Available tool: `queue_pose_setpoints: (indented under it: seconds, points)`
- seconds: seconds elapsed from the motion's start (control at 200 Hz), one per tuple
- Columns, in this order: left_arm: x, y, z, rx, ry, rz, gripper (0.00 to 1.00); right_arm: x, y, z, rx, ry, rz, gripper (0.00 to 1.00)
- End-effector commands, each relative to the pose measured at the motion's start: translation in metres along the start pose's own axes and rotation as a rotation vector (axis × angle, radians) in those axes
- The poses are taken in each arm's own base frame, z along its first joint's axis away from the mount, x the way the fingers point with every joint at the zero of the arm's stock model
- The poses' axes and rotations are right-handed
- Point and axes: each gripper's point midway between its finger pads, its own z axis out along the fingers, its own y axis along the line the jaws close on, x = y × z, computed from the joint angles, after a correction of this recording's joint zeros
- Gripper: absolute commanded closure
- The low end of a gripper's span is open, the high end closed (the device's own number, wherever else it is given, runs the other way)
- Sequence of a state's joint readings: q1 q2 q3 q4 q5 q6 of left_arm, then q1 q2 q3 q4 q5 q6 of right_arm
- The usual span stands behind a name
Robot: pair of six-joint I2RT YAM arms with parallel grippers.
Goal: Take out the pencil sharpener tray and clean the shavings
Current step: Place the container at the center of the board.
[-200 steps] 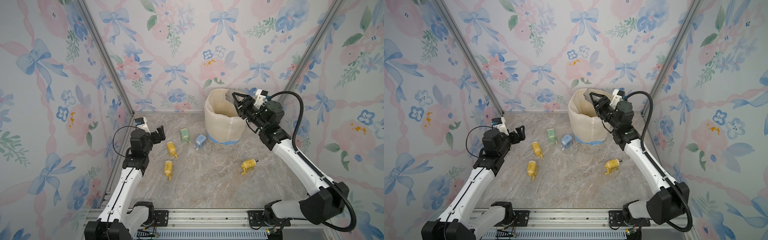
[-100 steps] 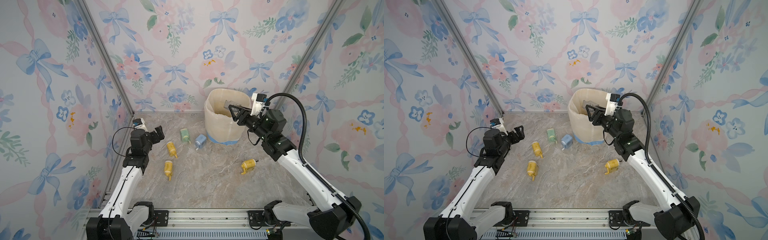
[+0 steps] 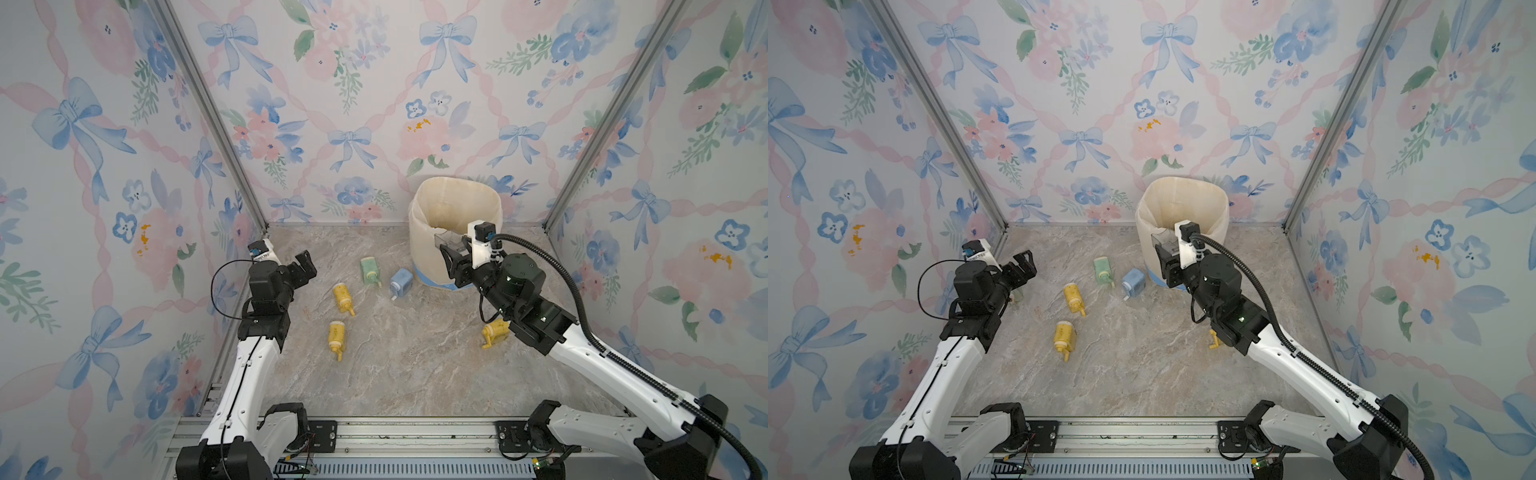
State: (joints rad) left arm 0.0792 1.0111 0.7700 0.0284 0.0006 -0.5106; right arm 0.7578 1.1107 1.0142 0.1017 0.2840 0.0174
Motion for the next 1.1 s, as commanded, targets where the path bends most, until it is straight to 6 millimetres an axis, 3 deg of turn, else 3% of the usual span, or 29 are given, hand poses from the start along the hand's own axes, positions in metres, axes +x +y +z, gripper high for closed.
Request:
queue_pose_setpoints:
  seconds: [0.0, 0.21, 0.485, 0.575, 0.875, 0.89, 0.96, 1.095]
  points:
    - [0.012, 0.003, 0.007, 0.019, 0.041, -0.043, 0.02, 0.009, 0.001, -0.013, 0.051, -0.007, -0.068, 0.53]
    - [0.023, 0.002, 0.010, 0.064, 0.090, -0.061, 0.02, 0.057, 0.014, -0.028, 0.045, 0.067, -0.027, 0.54]
    - [0.025, 0.020, 0.015, 0.006, 0.087, -0.153, 0.02, 0.108, 0.057, -0.027, 0.003, 0.131, -0.022, 0.54]
    - [0.025, 0.031, 0.013, -0.046, 0.070, -0.126, 0.02, 0.123, 0.060, -0.027, 0.007, 0.148, -0.006, 0.54]
    - [0.027, 0.030, 0.006, -0.038, 0.060, -0.110, 0.02, 0.182, 0.062, -0.031, 0.029, 0.222, 0.054, 0.54]
    - [0.039, 0.036, 0.006, -0.053, 0.082, -0.117, 0.02, 0.184, 0.061, -0.032, 0.033, 0.224, 0.057, 0.54]
    - [0.047, 0.041, 0.002, -0.078, 0.079, -0.134, 0.02, 0.195, 0.057, -0.035, 0.045, 0.231, 0.075, 0.54]
    - [0.056, 0.020, -0.005, -0.079, 0.061, -0.061, 0.02, 0.213, 0.058, -0.037, 0.052, 0.250, 0.086, 0.54]
